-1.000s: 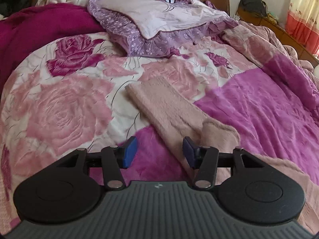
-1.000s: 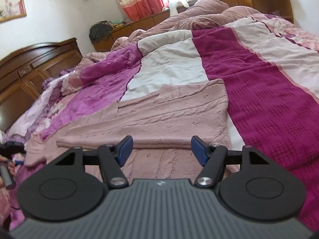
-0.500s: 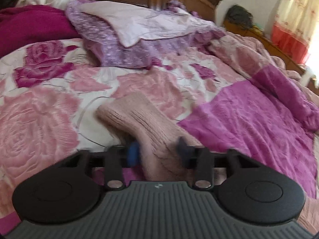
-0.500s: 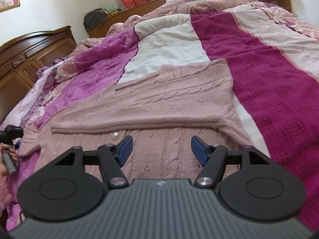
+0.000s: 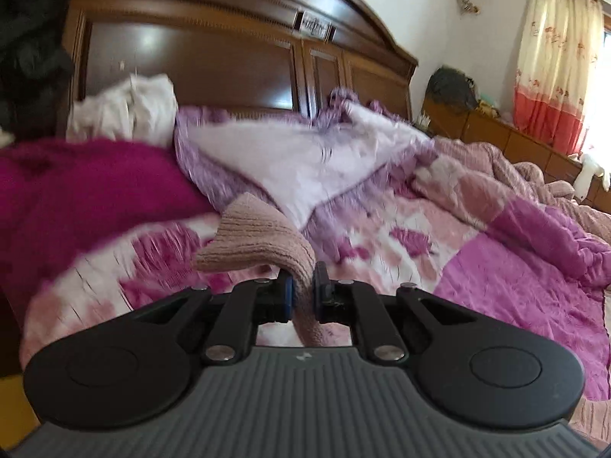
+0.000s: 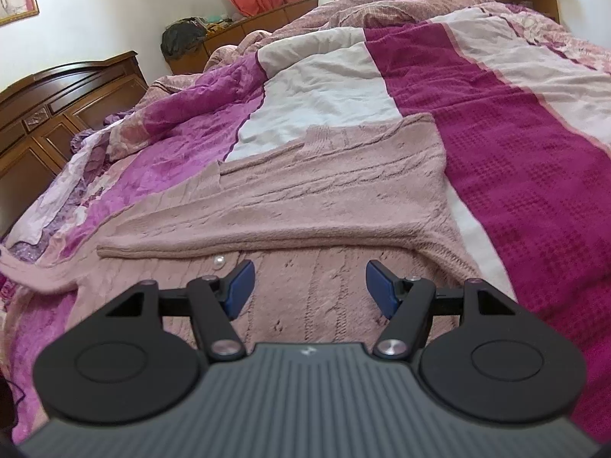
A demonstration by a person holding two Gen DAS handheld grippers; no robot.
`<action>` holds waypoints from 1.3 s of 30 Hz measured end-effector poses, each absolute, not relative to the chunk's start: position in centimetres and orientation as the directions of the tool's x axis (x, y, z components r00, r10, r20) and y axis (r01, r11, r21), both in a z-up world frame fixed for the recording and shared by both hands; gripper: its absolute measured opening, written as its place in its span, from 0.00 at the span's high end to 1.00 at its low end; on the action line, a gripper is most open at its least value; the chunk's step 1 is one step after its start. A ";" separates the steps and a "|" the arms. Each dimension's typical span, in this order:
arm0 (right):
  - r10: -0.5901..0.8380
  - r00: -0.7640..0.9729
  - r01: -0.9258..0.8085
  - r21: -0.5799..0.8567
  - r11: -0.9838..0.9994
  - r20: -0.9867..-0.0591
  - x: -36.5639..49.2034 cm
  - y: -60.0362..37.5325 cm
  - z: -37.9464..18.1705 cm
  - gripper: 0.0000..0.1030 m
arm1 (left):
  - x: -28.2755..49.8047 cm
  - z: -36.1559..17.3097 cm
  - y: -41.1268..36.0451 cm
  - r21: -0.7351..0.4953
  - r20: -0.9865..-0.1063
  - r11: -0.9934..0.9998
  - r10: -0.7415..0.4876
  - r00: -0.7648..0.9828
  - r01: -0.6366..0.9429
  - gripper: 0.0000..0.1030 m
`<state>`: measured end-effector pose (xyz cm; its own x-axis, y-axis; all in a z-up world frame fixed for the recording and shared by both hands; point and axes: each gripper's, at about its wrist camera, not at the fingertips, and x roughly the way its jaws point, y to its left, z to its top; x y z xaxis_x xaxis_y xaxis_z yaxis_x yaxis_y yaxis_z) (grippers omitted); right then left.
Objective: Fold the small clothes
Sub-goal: 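Lift the sleeve with the left gripper and lay it across the body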
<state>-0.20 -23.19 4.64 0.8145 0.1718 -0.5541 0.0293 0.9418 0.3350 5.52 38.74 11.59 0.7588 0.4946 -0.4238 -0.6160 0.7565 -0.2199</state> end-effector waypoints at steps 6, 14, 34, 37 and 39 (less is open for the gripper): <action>0.196 0.807 -0.002 0.329 0.944 -0.557 0.0 -22.6 4.7 0.35 | 3.4 14.6 37.3 -0.270 -0.360 0.807 0.421 0.833 -0.525 0.90; 0.204 0.803 -0.006 0.334 0.942 -0.560 0.1 -22.7 4.8 0.35 | 4.9 18.0 30.7 -0.346 -0.304 0.882 0.218 0.927 -0.321 0.90; 0.194 0.840 0.046 0.424 0.905 -0.506 -0.8 -26.8 4.9 0.35 | 12.9 22.4 1.2 -0.437 -0.204 0.884 -0.280 0.938 0.168 0.90; 0.185 0.848 0.059 0.435 0.898 -0.497 -0.9 -27.7 4.9 0.35 | 13.5 20.6 -3.5 -0.418 -0.251 0.886 -0.325 0.912 0.201 0.90; 0.176 0.851 0.071 0.440 0.895 -0.495 -1.1 -28.2 4.7 0.35 | 13.6 18.6 -6.7 -0.388 -0.299 0.895 -0.348 0.889 0.220 0.90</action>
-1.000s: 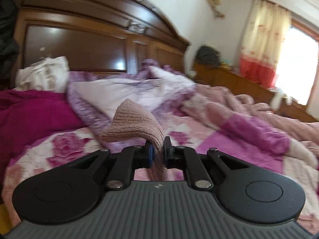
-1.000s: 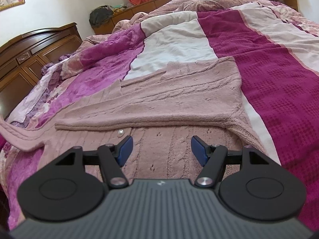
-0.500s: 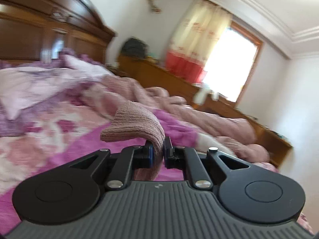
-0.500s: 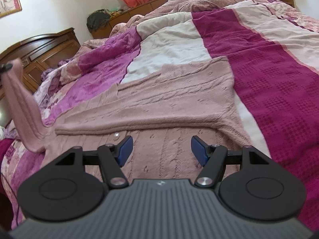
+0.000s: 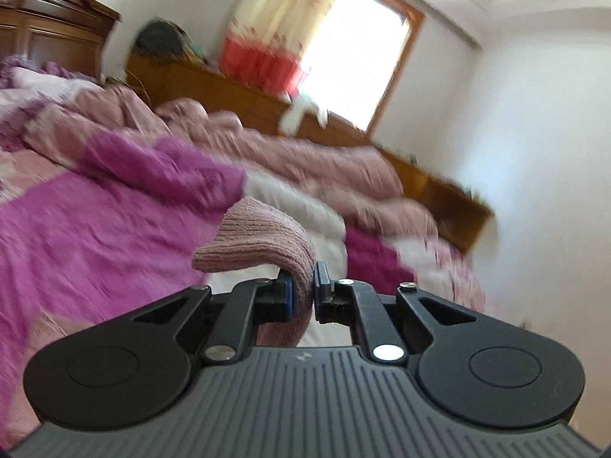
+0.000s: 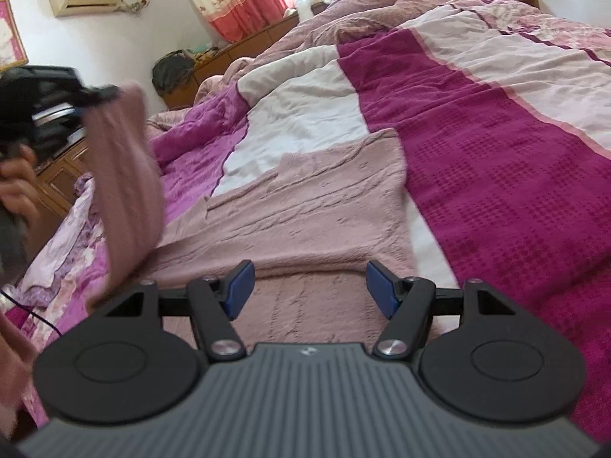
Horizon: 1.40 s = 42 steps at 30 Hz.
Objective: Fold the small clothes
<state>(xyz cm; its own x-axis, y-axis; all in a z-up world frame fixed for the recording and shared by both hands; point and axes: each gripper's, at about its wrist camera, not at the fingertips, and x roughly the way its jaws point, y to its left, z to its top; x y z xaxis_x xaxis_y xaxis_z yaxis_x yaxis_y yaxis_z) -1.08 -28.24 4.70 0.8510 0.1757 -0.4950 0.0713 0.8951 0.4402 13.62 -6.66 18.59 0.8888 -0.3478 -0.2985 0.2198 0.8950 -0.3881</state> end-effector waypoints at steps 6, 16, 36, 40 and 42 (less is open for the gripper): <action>0.157 0.857 0.087 0.437 0.895 -0.491 -1.4 -29.5 4.3 0.35 | 14.0 12.0 -13.9 -0.308 -0.453 0.913 -0.388 0.803 0.267 0.90; 0.156 0.856 0.104 0.459 0.882 -0.493 -1.4 -30.4 3.4 0.35 | 15.6 4.7 -14.3 -0.286 -0.616 0.911 -0.413 0.671 0.298 0.89; 0.219 0.847 -0.034 0.362 0.932 -0.484 3.6 -26.3 7.7 0.34 | 7.9 8.5 -1.9 -0.077 -0.697 0.993 -0.115 0.708 0.085 0.45; 0.229 0.833 -0.107 0.260 0.960 -0.504 7.6 -22.8 8.4 0.34 | 7.0 9.1 3.3 -0.072 -0.710 0.997 -0.035 0.703 -0.024 0.45; 0.216 0.820 -0.133 0.190 0.973 -0.530 9.6 -20.9 8.1 0.36 | 6.5 9.4 5.2 -0.053 -0.711 0.997 0.004 0.704 -0.060 0.45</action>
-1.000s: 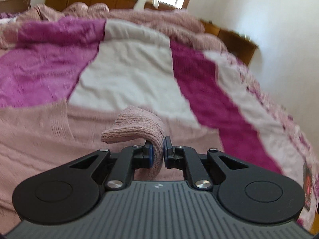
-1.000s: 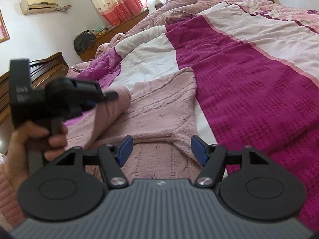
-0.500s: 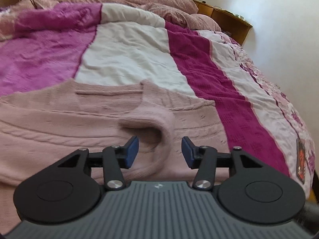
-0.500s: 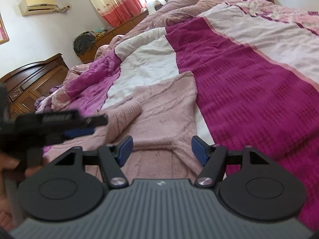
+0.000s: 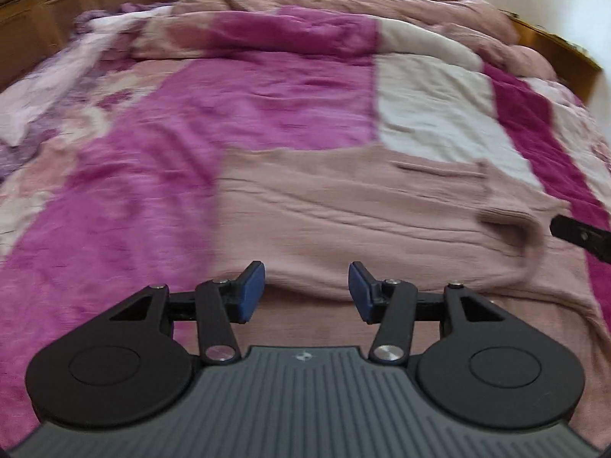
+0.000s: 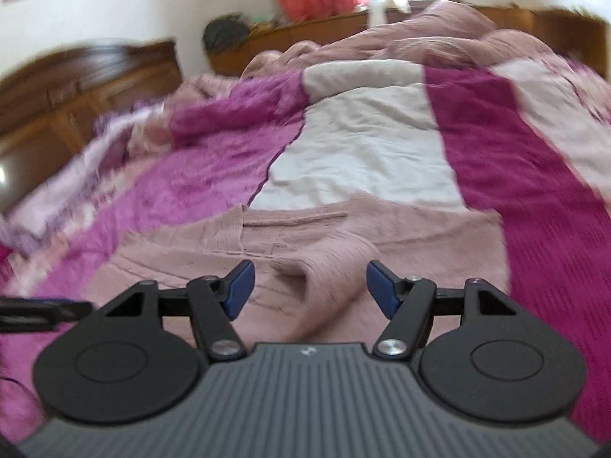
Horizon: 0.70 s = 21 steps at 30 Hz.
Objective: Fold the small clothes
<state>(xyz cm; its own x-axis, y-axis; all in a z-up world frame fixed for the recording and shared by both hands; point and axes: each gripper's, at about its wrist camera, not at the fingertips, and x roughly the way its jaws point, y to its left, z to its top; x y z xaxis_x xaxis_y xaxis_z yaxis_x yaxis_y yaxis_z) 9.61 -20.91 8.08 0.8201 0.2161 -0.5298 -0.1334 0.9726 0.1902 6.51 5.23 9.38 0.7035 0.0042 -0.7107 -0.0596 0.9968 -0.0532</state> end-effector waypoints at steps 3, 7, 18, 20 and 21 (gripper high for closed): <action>0.166 0.791 -0.142 0.086 0.986 -0.589 12.2 -18.9 6.8 0.36 | 5.8 10.1 8.0 -0.018 -0.707 0.995 0.054 0.705 -0.094 0.45; 0.088 0.759 -0.127 -0.015 0.992 -0.645 14.3 -18.3 5.1 0.60 | 5.5 11.1 10.1 0.009 -0.702 0.997 0.064 0.709 -0.082 0.45; 0.111 0.899 -0.032 0.190 0.981 -0.424 10.6 -24.3 8.9 0.87 | 10.2 8.8 6.3 0.011 -0.665 0.999 -0.023 0.746 0.041 0.45; 0.082 0.906 0.004 0.201 0.980 -0.416 9.8 -25.3 7.7 0.86 | 11.1 7.3 5.5 0.043 -0.674 0.998 -0.009 0.739 0.052 0.45; 0.070 0.895 0.027 0.210 0.977 -0.441 9.8 -26.0 6.7 0.85 | 11.5 6.5 5.2 0.062 -0.680 0.997 0.002 0.733 0.055 0.45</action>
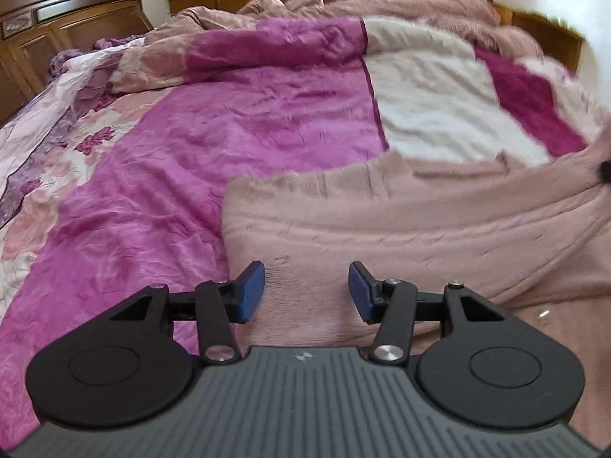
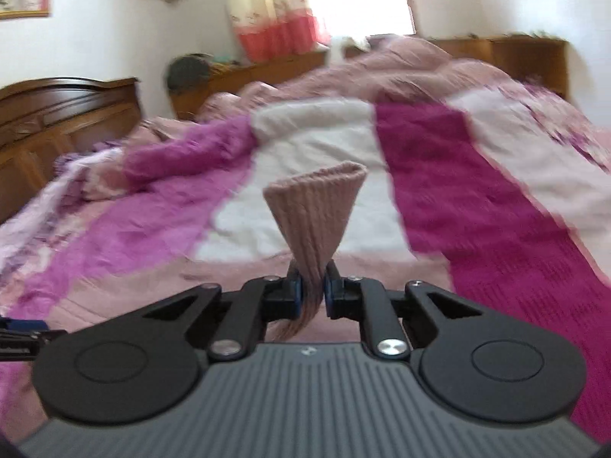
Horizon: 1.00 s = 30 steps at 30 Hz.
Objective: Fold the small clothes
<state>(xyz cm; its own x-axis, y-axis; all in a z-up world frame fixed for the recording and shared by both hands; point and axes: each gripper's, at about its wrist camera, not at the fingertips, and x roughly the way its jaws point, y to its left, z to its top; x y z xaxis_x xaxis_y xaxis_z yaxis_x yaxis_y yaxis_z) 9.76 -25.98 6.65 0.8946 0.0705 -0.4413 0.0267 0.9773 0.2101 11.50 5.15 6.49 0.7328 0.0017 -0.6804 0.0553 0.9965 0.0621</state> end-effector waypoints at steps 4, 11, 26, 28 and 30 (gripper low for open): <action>0.058 0.830 0.133 0.298 0.945 -0.555 9.7 -28.8 2.6 0.75 | 11.8 4.3 4.5 0.104 -0.676 0.993 0.029 0.736 0.056 0.45; 0.043 0.849 0.192 0.384 0.903 -0.526 7.5 -31.2 3.1 0.72 | 11.4 4.6 5.3 0.093 -0.683 0.993 0.011 0.730 0.072 0.44; 0.148 0.856 -0.022 0.251 0.968 -0.495 0.4 -31.8 11.5 0.45 | 4.3 12.9 10.3 0.232 -0.633 0.970 0.090 0.769 0.076 0.44; 0.173 0.850 -0.074 0.213 0.974 -0.498 -1.0 -31.4 13.0 0.45 | 3.0 14.2 11.3 0.269 -0.618 0.961 0.122 0.777 0.063 0.44; 0.201 0.833 -0.129 0.172 0.977 -0.516 -2.4 -30.8 14.1 0.45 | 1.7 15.0 12.1 0.273 -0.621 0.960 0.123 0.774 0.067 0.44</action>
